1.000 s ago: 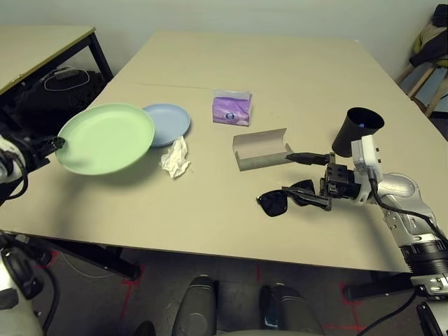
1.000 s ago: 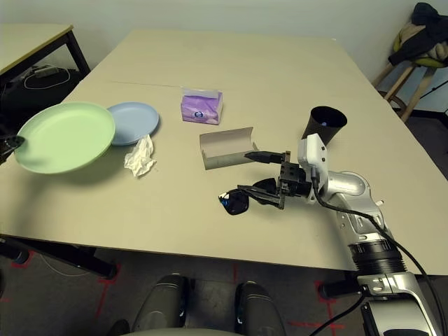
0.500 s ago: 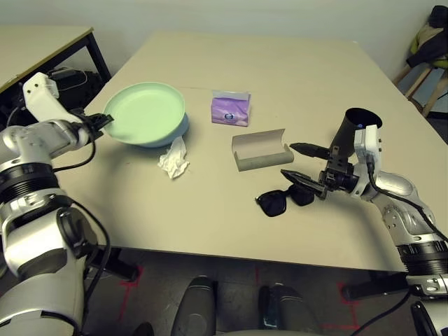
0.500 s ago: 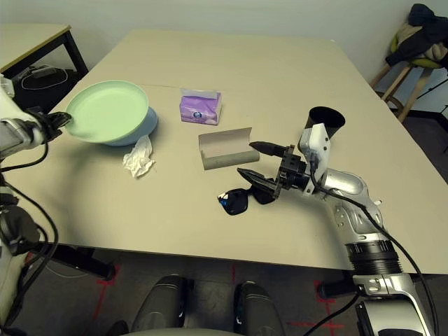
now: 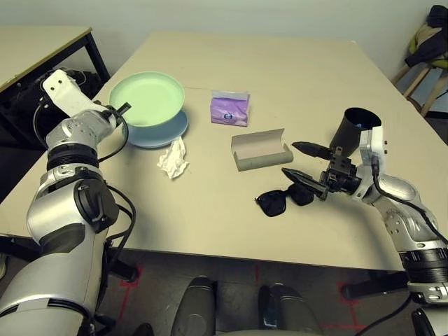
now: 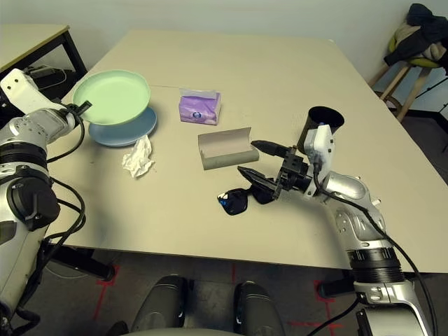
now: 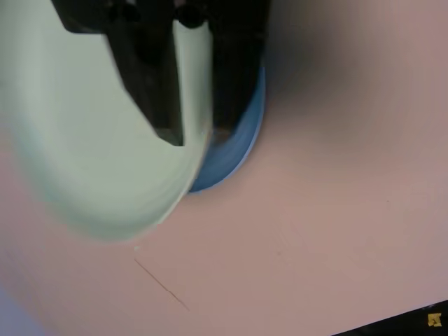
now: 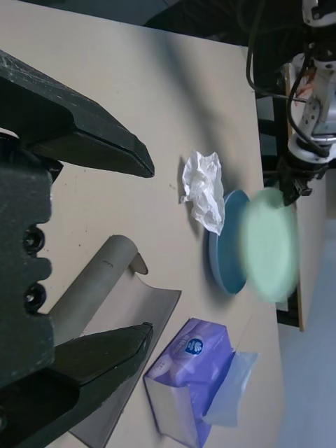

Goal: Organize and tidy the items on the table.

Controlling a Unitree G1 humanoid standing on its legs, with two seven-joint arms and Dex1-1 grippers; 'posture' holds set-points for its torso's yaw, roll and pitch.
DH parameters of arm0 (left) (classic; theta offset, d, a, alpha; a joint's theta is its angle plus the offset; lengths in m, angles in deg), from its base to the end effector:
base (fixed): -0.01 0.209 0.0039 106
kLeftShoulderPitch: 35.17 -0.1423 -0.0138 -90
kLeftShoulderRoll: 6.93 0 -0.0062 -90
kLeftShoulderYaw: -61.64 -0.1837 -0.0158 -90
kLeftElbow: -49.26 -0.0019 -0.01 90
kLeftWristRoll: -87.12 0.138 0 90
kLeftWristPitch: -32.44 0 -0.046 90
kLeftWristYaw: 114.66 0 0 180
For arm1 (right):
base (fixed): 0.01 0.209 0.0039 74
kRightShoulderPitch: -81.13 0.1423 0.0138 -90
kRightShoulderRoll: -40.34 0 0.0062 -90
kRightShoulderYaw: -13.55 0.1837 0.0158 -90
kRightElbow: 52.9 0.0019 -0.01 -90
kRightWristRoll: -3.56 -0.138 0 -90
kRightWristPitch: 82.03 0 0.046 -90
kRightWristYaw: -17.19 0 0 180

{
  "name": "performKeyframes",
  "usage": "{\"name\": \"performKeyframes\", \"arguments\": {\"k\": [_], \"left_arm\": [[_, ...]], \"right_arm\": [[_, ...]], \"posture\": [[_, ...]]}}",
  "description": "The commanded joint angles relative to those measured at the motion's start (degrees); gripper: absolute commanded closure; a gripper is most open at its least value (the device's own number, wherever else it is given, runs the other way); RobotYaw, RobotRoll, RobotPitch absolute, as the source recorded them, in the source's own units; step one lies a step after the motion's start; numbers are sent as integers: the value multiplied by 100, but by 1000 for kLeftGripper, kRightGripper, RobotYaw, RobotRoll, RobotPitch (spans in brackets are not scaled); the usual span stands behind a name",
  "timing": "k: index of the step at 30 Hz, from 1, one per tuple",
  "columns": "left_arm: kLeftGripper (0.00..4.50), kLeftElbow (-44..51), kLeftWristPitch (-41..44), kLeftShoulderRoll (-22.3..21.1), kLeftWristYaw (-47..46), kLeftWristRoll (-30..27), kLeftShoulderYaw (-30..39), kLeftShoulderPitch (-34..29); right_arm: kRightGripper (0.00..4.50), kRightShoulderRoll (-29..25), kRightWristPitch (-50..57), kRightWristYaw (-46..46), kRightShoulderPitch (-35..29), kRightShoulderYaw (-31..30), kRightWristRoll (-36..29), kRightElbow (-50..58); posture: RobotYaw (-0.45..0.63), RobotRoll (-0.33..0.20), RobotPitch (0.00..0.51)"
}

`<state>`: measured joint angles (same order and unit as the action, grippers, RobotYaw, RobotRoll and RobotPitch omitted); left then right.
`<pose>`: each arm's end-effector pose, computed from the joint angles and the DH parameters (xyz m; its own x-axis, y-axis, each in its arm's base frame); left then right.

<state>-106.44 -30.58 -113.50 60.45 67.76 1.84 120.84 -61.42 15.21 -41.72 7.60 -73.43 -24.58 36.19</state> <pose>0.3453 0.2906 0.1986 0.8916 0.3066 -0.3333 -0.4299 0.8042 -0.4104 0.2537 -0.2306 0.1263 0.4852 0.8696 0.0918 -0.8598 0.4936 -0.1311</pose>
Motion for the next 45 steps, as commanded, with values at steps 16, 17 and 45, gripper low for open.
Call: {"name": "performKeyframes", "arguments": {"k": [16,17,45], "left_arm": [[15,2813,-680,-390,4636,458,-2009,-1872],[15,2955,-554,-440,4864,433,-2074,-1988],[1761,3620,484,-779,6176,1145,-3494,-2801]], "right_arm": [[0,88,-8,96,85,29,9,-69],[0,88,-10,93,86,30,10,-72],[0,44,63,254,-26,78,-12,160]], "posture": [[193,0,47],[193,0,47],[164,0,46]]}}
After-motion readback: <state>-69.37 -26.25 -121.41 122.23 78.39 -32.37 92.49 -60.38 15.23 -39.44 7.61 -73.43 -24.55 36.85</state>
